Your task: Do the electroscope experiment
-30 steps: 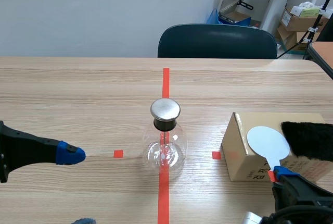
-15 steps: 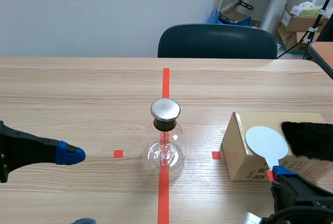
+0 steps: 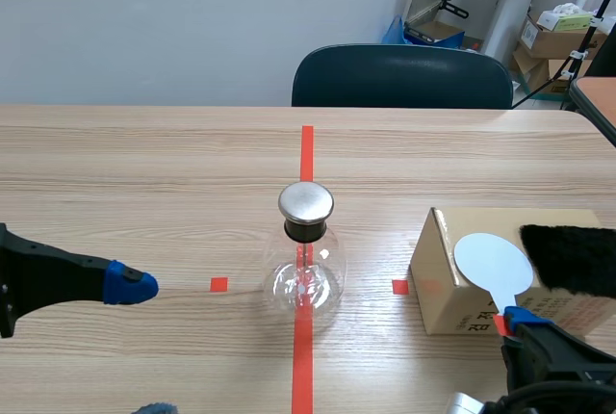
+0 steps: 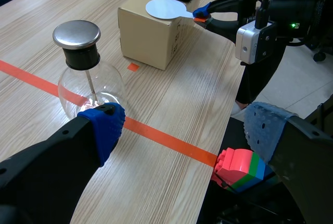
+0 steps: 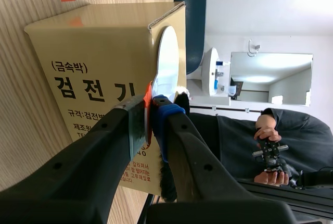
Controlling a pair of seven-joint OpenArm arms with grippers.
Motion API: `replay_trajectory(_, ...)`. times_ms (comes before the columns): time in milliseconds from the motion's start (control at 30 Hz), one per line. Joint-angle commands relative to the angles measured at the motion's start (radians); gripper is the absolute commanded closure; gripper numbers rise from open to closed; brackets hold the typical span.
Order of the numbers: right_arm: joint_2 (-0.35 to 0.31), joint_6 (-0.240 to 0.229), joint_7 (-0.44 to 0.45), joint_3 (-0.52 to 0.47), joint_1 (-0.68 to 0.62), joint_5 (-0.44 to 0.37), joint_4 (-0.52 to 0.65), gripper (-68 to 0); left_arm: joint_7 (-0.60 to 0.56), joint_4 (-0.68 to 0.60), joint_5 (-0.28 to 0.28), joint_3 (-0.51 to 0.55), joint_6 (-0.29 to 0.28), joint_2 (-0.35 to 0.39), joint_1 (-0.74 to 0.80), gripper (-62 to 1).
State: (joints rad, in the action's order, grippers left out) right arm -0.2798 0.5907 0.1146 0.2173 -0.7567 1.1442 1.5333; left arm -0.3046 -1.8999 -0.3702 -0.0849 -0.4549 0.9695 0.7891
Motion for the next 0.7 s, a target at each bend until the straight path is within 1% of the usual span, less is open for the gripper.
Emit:
replay_trajectory(0, -0.011, 0.015, 0.004, -0.008, 0.006, 0.001, 0.023, -1.0, -0.018, -0.017, -0.01, 0.005, -0.005, -0.008, 0.003, -49.5)
replay_trajectory(500, -0.011, 0.015, 0.004, -0.008, 0.006, 0.001, 0.023, -1.0, -0.018, -0.016, -0.011, 0.005, -0.004, -0.008, 0.003, -48.8)
replay_trajectory(533, -0.011, 0.015, 0.003, -0.008, 0.006, 0.001, 0.023, -1.1, -0.017, -0.015, -0.01, 0.005, -0.003, -0.008, 0.003, -47.4)
replay_trajectory(667, -0.011, 0.015, 0.003, -0.008, 0.006, 0.001, 0.023, -1.1, -0.033, -0.014, -0.011, 0.005, -0.003, -0.011, 0.002, -35.8)
